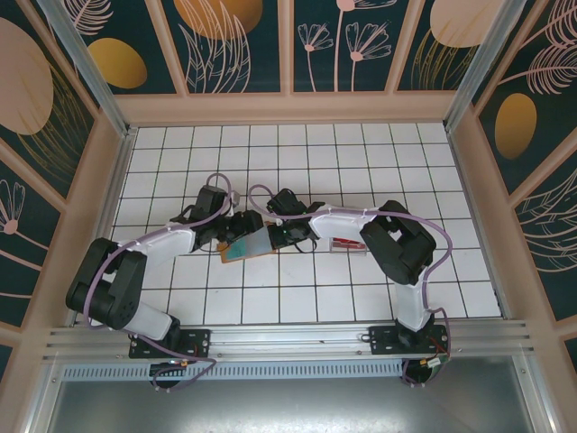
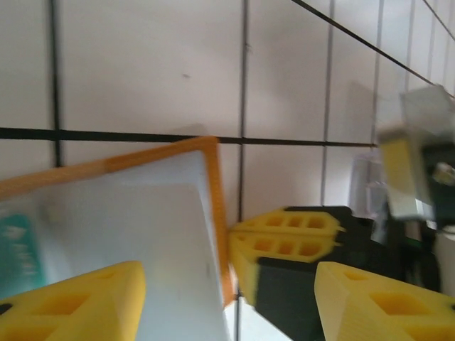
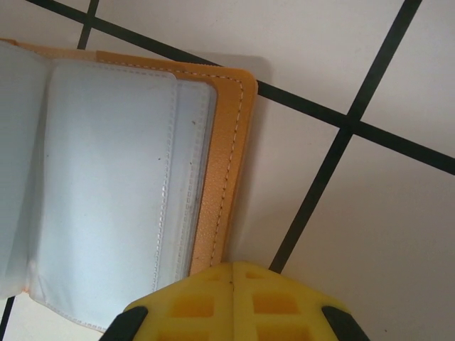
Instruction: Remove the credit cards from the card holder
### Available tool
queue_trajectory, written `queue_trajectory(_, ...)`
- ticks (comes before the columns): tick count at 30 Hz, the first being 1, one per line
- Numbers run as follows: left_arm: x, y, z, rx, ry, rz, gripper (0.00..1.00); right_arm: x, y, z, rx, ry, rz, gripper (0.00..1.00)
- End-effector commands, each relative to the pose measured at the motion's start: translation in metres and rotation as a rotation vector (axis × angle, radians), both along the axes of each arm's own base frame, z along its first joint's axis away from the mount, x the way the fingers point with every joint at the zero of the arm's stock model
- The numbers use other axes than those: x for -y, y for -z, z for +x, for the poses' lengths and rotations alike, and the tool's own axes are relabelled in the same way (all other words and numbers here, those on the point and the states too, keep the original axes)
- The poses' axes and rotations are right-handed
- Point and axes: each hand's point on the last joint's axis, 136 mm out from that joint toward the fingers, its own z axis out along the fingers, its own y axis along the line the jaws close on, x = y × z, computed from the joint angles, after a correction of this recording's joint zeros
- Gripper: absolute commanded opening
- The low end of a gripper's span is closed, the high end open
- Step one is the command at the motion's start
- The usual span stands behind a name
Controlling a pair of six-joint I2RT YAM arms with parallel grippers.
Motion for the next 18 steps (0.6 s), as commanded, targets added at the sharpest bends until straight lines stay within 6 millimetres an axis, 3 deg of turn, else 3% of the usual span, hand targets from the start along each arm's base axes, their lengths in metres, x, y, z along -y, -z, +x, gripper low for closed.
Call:
queue_trajectory(1, 0.02, -0.02, 0.004, 0.04, 0.029, -0.058, 0.63, -0.004, 0.008, -0.009, -0.024, -0.001, 0.011, 0.0)
queue_trajectory(5, 0.014, -0.018, 0.003, 0.037, 0.003, -0.037, 0.58, -0.002, -0.002, -0.003, -0.022, 0.026, 0.045, 0.0)
queue_trajectory(10, -0.019, -0.009, 0.003, 0.032, -0.098, 0.095, 0.54, -0.008, -0.022, 0.004, -0.011, 0.034, 0.104, 0.0)
queue_trajectory(13, -0.052, 0.005, 0.001, -0.02, -0.203, 0.188, 0.36, -0.02, -0.036, 0.006, -0.021, 0.02, 0.153, 0.03)
queue_trajectory(18, -0.086, 0.015, -0.006, -0.046, -0.283, 0.272, 0.24, -0.043, -0.058, 0.007, -0.046, -0.017, 0.239, 0.07)
